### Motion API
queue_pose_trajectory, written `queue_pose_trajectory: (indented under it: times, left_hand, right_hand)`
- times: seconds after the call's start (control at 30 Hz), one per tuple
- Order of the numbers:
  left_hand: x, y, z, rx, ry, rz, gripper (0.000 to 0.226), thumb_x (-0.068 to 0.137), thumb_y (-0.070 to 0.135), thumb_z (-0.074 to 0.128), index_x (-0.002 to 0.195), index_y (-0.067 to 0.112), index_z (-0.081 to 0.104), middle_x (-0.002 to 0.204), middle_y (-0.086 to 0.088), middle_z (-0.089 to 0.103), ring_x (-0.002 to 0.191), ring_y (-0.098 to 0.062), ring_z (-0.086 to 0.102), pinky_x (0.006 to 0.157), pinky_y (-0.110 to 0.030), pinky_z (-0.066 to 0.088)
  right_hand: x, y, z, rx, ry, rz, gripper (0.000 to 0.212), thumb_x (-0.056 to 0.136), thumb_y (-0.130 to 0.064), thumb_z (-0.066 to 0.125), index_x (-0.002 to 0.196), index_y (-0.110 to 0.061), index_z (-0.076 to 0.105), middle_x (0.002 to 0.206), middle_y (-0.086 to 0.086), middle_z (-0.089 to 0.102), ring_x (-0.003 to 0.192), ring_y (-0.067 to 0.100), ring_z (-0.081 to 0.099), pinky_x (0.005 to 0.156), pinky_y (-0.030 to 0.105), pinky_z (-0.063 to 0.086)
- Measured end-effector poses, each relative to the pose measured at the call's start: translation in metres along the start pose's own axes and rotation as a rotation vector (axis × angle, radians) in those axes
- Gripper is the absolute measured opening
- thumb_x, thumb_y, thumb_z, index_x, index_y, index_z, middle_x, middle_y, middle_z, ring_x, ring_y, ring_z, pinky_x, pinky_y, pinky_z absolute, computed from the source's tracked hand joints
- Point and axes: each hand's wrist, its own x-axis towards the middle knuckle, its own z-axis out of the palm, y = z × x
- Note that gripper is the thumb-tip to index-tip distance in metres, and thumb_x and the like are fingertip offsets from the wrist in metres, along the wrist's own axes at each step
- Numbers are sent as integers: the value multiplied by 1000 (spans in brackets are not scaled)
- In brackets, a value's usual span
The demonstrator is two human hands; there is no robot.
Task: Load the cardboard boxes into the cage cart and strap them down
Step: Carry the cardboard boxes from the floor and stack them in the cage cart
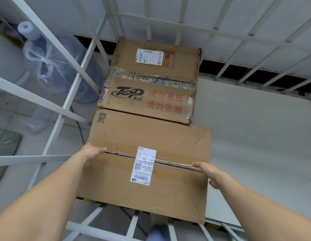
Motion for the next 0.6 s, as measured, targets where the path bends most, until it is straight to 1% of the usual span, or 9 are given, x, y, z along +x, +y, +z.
queue_pose_trajectory:
  times: [0.07,0.1,0.13,0.2,0.27,0.37,0.47,0.5,0.6]
  left_hand:
    - [-11,12,6,64,-76,58,84,84,22,72,149,6,22,153,-12,29,138,-31,33,113,-40,28]
    - [-19,20,9,107,-82,100,85,84,22,72,150,5,21,153,-13,29,138,-30,33,113,-39,28]
    - [-27,30,13,142,-76,145,82,84,21,71,149,4,24,151,-15,32,136,-30,35,112,-38,29]
    - [-49,52,19,199,-88,228,71,86,19,70,145,3,33,146,-17,39,131,-30,42,108,-35,33]
    - [-76,73,20,266,-99,309,63,88,18,67,142,3,39,143,-16,43,129,-28,45,106,-32,33]
    - [-128,104,14,371,-78,447,58,90,19,65,140,3,41,142,-15,46,129,-27,46,106,-31,33]
    - [-193,139,2,461,-43,597,57,91,22,61,141,7,40,142,-12,47,128,-26,46,104,-31,35]
    - [-219,150,-2,483,-23,653,55,91,22,60,141,8,41,142,-11,47,128,-25,47,104,-32,36]
    - [-298,183,-13,536,80,820,52,92,22,58,140,11,43,140,-9,48,126,-24,48,105,-34,38]
  right_hand:
    - [-7,-6,4,-40,0,-28,57,93,-28,60,140,-3,40,149,11,37,138,28,34,109,33,27]
    - [-11,-10,5,-67,24,-63,57,93,-26,61,140,0,40,147,13,40,135,29,38,108,33,30]
    - [-18,-17,7,-95,58,-107,60,92,-25,63,140,1,39,147,14,40,133,30,40,109,34,32]
    - [-38,-37,6,-164,94,-217,66,91,-24,63,145,0,32,150,13,37,135,30,39,111,36,31]
    - [-61,-59,3,-276,108,-344,66,92,-26,61,146,-2,33,150,12,38,136,28,39,111,35,31]
    - [-105,-90,-6,-467,168,-511,60,91,-33,59,142,-7,40,143,11,48,130,28,46,105,34,39]
    - [-160,-112,-22,-638,258,-659,50,90,-40,58,130,-12,48,129,9,58,117,29,55,98,40,46]
    - [-181,-117,-30,-682,285,-711,50,89,-41,58,129,-13,48,127,9,59,115,28,55,96,41,46]
    - [-250,-129,-62,-796,402,-872,53,88,-45,60,130,-14,48,128,8,57,118,29,52,99,41,43]
